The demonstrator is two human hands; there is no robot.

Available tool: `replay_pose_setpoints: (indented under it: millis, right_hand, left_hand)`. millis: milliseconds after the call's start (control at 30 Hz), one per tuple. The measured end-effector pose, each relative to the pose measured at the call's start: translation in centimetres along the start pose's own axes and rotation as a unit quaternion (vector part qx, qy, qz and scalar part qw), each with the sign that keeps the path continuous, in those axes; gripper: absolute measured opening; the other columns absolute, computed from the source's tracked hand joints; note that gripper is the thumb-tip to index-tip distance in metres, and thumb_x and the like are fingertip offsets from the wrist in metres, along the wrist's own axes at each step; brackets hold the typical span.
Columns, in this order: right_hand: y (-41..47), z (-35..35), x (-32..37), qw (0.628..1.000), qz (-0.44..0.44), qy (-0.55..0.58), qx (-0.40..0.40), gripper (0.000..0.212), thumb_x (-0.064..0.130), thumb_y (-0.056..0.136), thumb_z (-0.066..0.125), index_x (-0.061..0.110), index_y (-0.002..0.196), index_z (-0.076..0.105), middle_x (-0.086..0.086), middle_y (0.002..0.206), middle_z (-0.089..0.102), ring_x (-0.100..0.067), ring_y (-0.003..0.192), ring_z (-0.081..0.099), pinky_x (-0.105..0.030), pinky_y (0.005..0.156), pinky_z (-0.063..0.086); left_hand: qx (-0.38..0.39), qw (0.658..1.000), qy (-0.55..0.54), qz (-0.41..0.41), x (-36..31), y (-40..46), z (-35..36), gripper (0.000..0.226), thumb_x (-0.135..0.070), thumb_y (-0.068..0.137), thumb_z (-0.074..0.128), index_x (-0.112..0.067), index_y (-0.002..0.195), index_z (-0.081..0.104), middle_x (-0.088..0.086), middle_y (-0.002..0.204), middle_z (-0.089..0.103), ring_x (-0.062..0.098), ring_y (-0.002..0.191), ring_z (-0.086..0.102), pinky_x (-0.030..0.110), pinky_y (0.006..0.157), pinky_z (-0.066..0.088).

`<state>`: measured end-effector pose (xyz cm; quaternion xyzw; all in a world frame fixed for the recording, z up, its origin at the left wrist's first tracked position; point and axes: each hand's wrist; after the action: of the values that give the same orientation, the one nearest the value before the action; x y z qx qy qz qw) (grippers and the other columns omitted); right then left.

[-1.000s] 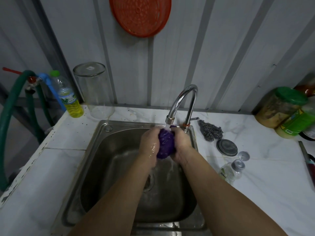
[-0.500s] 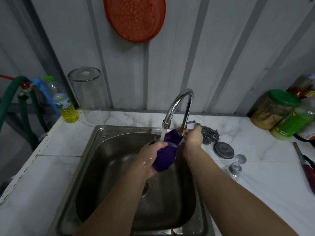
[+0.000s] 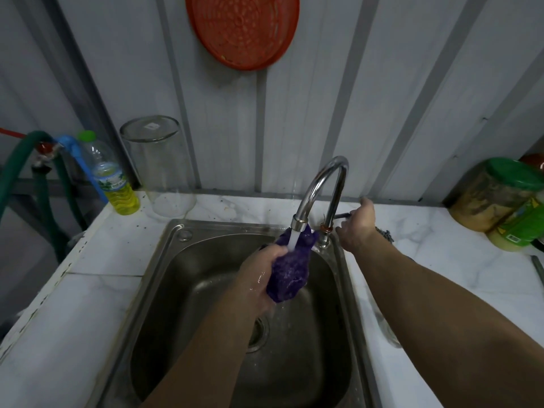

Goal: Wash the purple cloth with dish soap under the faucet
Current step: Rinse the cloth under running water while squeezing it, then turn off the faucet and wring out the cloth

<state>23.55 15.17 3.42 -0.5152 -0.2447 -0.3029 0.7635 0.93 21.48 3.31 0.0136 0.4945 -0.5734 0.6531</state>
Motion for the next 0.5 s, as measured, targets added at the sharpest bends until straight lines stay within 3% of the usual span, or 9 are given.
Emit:
replay_pose_setpoints:
  millis: [100, 200, 333, 433, 500]
  right_hand:
    - [0.0, 0.0, -0.3, 0.997, -0.026, -0.058, 0.045, 0.083, 0.066, 0.093, 0.036, 0.015, 0.158, 0.023, -0.015, 0.164, 0.023, -0.032, 0.147, 0.029, -0.047, 0.113, 0.031]
    - [-0.7, 0.4, -0.5, 0.985, -0.046, -0.134, 0.095, 0.093, 0.076, 0.091, 0.025, 0.01, 0.157, 0.023, -0.014, 0.163, 0.027, -0.034, 0.143, 0.033, -0.047, 0.105, 0.038]
    - [-1.8, 0.8, 0.1, 0.965, -0.046, -0.231, 0.118, 0.099, 0.083, 0.088, 0.012, 0.013, 0.156, 0.029, -0.01, 0.162, 0.031, -0.032, 0.145, 0.03, -0.035, 0.076, 0.039]
    - [-2.4, 0.5, 0.4, 0.962, -0.048, -0.246, 0.107, 0.094, 0.081, 0.089, 0.014, 0.016, 0.155, 0.031, -0.008, 0.16, 0.035, -0.032, 0.143, 0.034, -0.035, 0.079, 0.037]
    - [-3.4, 0.6, -0.3, 0.976, -0.074, -0.195, 0.058, 0.075, 0.07, 0.095, 0.027, 0.015, 0.142, 0.046, -0.01, 0.137, 0.056, -0.028, 0.119, 0.056, -0.037, 0.082, 0.044]
  left_hand:
    - [-0.008, 1.0, 0.003, -0.001, 0.1, 0.3, -0.2, 0.042, -0.015, 0.092, 0.063, -0.011, 0.133, 0.061, 0.027, 0.133, 0.065, 0.047, 0.121, 0.063, 0.054, 0.097, 0.055]
    - [-0.02, 1.0, 0.003, -0.006, 0.3, 0.1, -0.4, 0.043, -0.017, 0.09, 0.064, -0.012, 0.132, 0.059, 0.026, 0.129, 0.067, 0.047, 0.116, 0.066, 0.047, 0.079, 0.058]
    - [-0.029, 0.999, -0.007, -0.015, 0.6, -0.5, -0.6, 0.057, -0.02, 0.076, 0.073, -0.015, 0.131, 0.059, 0.023, 0.126, 0.069, 0.041, 0.105, 0.07, 0.04, 0.064, 0.06]
    - [-0.033, 0.999, -0.018, -0.005, 0.8, -0.7, -0.7, 0.046, -0.018, 0.084, 0.069, -0.014, 0.13, 0.061, 0.021, 0.122, 0.071, 0.04, 0.103, 0.072, 0.039, 0.065, 0.061]
    - [-0.029, 0.999, -0.026, 0.003, 0.9, -1.0, -0.6, 0.042, -0.019, 0.087, 0.067, -0.012, 0.128, 0.062, 0.02, 0.112, 0.077, 0.038, 0.093, 0.075, 0.038, 0.063, 0.061]
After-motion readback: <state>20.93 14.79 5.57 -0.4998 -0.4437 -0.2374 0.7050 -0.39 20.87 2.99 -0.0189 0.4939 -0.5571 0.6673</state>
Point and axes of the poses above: each hand's wrist, its own y-axis towards the middle knuckle, its own z-axis out of the palm, x = y × z
